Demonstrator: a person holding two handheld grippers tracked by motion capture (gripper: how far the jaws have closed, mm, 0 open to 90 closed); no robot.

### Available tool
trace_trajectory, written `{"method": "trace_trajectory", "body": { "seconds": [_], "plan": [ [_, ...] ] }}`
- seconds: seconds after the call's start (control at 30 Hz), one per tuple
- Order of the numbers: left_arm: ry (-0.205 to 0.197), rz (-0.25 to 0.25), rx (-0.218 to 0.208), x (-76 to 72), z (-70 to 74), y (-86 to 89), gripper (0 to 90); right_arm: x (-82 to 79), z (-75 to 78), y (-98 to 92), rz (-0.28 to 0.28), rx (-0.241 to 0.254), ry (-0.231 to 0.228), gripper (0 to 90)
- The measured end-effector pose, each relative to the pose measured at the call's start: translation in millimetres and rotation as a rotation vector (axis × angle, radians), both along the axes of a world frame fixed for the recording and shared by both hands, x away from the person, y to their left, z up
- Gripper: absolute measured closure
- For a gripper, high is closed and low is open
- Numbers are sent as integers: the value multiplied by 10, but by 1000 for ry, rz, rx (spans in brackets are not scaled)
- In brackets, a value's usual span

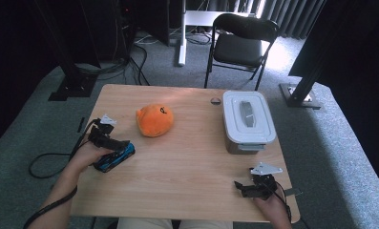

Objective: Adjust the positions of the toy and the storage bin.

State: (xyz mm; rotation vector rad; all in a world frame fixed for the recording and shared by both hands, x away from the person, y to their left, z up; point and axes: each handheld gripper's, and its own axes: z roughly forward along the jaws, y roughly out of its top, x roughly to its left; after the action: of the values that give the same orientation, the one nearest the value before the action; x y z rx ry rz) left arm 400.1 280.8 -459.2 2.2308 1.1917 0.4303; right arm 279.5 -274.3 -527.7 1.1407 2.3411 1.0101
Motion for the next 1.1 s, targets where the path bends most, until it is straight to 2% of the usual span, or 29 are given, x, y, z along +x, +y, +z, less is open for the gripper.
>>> {"method": "trace_trajectory", "body": {
  "seconds": [0.07, 0.1, 0.27, 0.3, 0.33, 0.43, 0.57, 0.63, 0.8, 0.87, 0.97, 1.1],
  "plan": [
    [7, -2, 9, -29, -41, 39, 33, 0, 0, 0, 0, 0, 0, 135],
    [23, -8, 14, -41, -60, 59, 33, 0, 0, 1, -1, 1, 0, 135],
    [26, -14, 26, -121, -113, 115, 34, 0, 0, 0, -1, 0, 0, 135],
    [30, -16, 34, -136, -123, 128, 34, 0, 0, 0, -1, 0, 0, 135],
    [26, -21, 62, -172, -146, 149, 34, 1, 0, 0, 0, 0, 0, 135],
    [37, -32, 68, -212, -181, 169, 34, 0, 0, 0, -1, 0, 0, 135],
    [54, -46, 84, -260, -242, 181, 34, 1, 0, 0, -3, 0, 0, 135],
    [67, -75, 101, -291, -286, 159, 34, 1, 0, -1, -4, -1, 0, 135],
    [83, -95, 119, -294, -339, 145, 36, 1, 0, -1, -5, -1, 0, 135],
    [90, -109, 140, -294, -375, 141, 37, 1, 0, -1, -6, -1, 1, 135],
    [104, -121, 145, -292, -417, 145, 47, 1, 0, -2, -6, 0, 0, 135],
    [100, -132, 132, -292, -432, 149, 66, 1, 0, -2, -6, 0, 0, 135]
  ]
}}
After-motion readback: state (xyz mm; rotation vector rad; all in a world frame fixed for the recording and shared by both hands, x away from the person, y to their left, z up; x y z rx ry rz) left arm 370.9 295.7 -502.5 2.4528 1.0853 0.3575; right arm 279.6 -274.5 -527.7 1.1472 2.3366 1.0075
